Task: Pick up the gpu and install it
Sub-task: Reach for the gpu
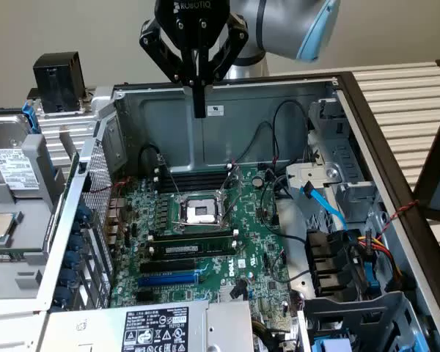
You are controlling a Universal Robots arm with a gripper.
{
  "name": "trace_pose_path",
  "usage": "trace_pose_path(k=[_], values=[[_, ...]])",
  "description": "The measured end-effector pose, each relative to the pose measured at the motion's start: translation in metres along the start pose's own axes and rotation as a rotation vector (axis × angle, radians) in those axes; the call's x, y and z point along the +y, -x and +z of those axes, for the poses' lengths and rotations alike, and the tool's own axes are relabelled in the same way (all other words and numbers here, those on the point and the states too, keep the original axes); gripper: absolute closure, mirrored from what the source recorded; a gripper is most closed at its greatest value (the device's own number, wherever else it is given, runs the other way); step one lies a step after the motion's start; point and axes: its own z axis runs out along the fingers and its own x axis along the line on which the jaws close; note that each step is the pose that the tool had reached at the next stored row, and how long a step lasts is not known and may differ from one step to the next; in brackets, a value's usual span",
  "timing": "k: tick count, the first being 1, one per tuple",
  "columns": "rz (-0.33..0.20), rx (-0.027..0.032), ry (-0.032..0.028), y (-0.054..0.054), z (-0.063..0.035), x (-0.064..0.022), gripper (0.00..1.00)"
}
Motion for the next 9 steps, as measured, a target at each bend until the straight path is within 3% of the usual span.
trace_pose_path(k=[9], values=[[0.0, 0.0, 0.0, 0.0, 0.0, 0.0, 0.89]])
